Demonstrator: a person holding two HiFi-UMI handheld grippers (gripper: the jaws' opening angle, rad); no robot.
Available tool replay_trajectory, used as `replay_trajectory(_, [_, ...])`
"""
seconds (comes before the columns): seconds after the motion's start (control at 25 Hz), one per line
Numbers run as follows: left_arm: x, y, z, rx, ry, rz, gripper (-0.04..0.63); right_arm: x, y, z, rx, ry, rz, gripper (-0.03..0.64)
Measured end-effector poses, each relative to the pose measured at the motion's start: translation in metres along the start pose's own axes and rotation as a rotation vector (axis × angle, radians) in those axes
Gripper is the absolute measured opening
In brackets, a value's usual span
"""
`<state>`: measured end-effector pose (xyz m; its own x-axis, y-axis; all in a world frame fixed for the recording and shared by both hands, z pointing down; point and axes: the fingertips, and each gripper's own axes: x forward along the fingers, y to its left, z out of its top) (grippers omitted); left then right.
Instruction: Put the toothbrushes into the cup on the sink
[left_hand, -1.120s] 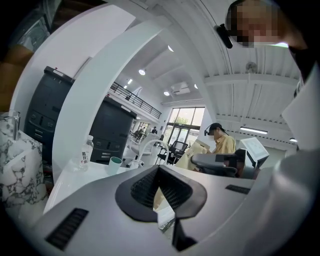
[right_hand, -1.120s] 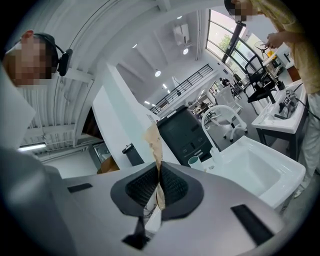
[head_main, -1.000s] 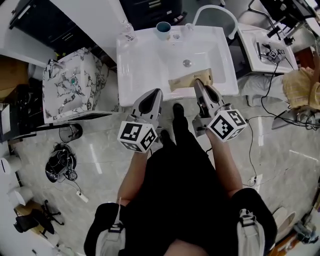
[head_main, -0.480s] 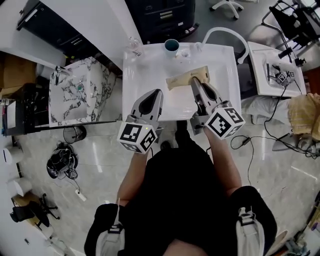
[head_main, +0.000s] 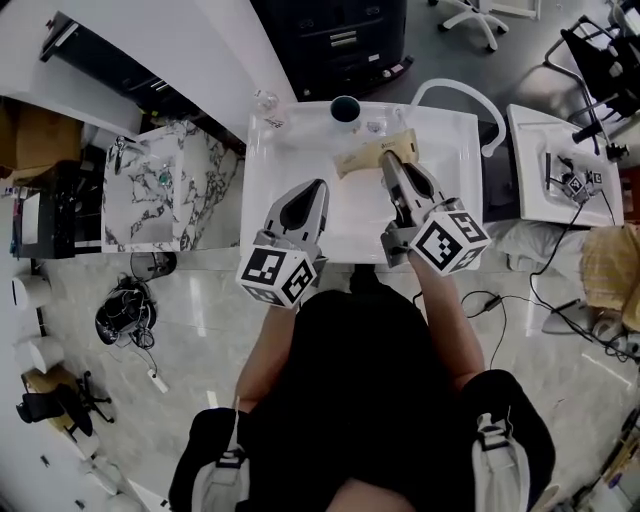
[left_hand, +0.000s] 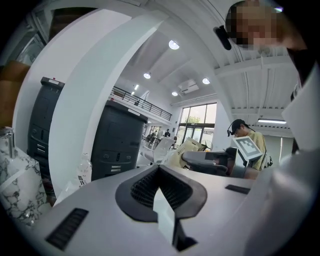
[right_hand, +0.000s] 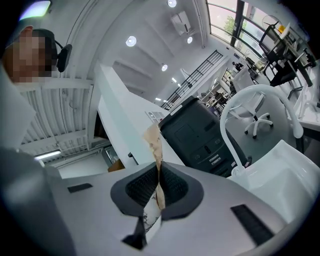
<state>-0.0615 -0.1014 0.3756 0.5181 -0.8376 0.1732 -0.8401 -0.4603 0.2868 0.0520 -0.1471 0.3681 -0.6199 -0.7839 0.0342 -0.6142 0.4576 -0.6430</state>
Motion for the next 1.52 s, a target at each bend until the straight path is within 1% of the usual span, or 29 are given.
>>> replay_trajectory(0.24, [0.014,0.0,-0.008,-0.011,0.015,0.038,0.014,0.006,-0.023,0.004,0.008,0.025,0.003,0.034])
replay_trajectory(0.44, [0.013,0.006,-0.007,-0.017,0.014,0.07,0.014,0.013,-0.031,0.006,0.005,0.04,0.002,0.034])
replay_trajectory(0.6, [0.013,0.013,-0.007,-0.024,0.022,0.079,0.014,0.022,-0.034,0.009,0.005,0.036,-0.002,0.034])
replay_trajectory(0.8, [0.023,0.022,-0.006,-0.024,0.032,0.067,0.014,0.034,-0.039,0.012,-0.005,0.027,-0.014,0.034])
replay_trajectory(1.04, [0.043,0.034,-0.002,-0.037,0.035,0.031,0.014,0.05,-0.05,0.016,-0.032,0.031,-0.055,0.034])
replay_trajectory(1.52, [0.073,0.061,-0.009,-0.068,0.094,-0.029,0.014,0.095,-0.071,0.018,-0.059,0.032,-0.12,0.034])
